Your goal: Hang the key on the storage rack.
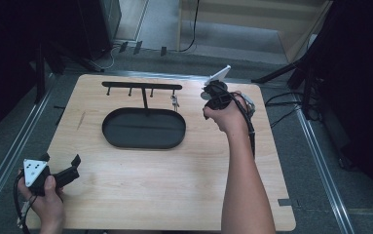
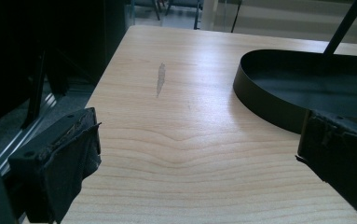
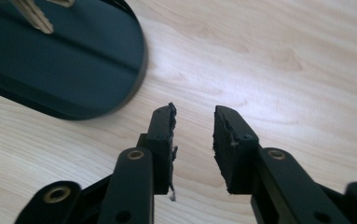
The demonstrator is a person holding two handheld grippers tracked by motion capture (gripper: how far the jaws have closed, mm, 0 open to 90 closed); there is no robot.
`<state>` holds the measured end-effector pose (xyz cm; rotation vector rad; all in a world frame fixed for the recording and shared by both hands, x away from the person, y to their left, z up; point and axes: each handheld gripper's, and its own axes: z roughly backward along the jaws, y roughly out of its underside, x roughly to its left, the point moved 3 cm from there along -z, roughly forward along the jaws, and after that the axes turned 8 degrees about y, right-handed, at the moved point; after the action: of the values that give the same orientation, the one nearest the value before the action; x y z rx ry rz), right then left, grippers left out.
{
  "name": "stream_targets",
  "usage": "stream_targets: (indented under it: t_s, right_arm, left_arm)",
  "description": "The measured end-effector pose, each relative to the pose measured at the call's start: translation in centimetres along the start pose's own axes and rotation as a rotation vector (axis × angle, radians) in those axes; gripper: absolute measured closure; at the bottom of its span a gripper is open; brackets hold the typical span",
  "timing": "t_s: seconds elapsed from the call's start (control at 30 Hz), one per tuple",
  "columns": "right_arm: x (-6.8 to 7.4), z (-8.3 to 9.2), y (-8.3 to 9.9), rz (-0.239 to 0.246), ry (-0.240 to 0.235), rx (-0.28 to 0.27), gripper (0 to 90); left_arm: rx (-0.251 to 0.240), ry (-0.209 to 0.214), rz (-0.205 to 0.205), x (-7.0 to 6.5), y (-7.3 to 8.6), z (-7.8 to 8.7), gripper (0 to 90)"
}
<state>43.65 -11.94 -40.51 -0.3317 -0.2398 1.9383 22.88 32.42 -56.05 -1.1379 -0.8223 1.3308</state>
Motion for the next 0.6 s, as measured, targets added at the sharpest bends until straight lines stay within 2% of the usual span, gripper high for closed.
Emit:
stream_targets:
  t_s: [0.07, 0.13, 0.2, 0.27, 0.33, 0.37, 0.4, 0.5, 0.57, 0.6]
  right_arm:
    - [-1.0, -0.8, 0.8, -0.042, -0.005, 0.022, 63.5]
    - [-1.3, -0.9, 1.0, -0.052, -0.007, 0.028, 62.7]
    - [-2.3, -1.7, 1.9, -0.085, -0.001, 0.049, 57.2]
    - [-2.6, -1.8, 2.1, -0.089, -0.003, 0.054, 55.2]
    - [-3.5, -2.4, 2.9, -0.104, 0.022, 0.064, 45.0]
    - [-3.5, -2.4, 2.9, -0.104, 0.022, 0.064, 45.0]
    - [-3.7, -2.5, 3.0, -0.106, 0.034, 0.062, 41.0]
    - [-4.8, -3.0, 3.7, -0.148, 0.101, 0.064, 21.3]
    - [-5.3, -3.4, 4.1, -0.173, 0.115, 0.077, 11.7]
    - [-5.8, -3.8, 4.7, -0.191, 0.137, 0.076, 5.9]
  left_arm:
    - [-0.001, -0.001, -0.001, 0.0, 0.0, 0.0, 0.0]
    - [-0.001, -0.001, -0.001, 0.0, 0.0, 0.0, 0.0]
    - [0.0, -0.001, -0.001, 0.0, 0.0, 0.0, 0.0]
    - [-0.001, -0.001, -0.001, 0.0, 0.0, 0.0, 0.0]
    - [-0.001, -0.001, -0.001, 0.0, 0.0, 0.0, 0.0]
    - [-0.001, -0.001, -0.002, 0.0, 0.0, 0.0, 0.0]
    - [-0.001, -0.001, -0.002, 0.0, 0.0, 0.0, 0.0]
    - [-0.001, -0.001, -0.002, 0.0, 0.0, 0.0, 0.0]
    - [-0.001, 0.0, -0.003, 0.0, 0.0, 0.0, 0.0]
    - [-0.001, 0.0, -0.003, 0.0, 0.0, 0.0, 0.0]
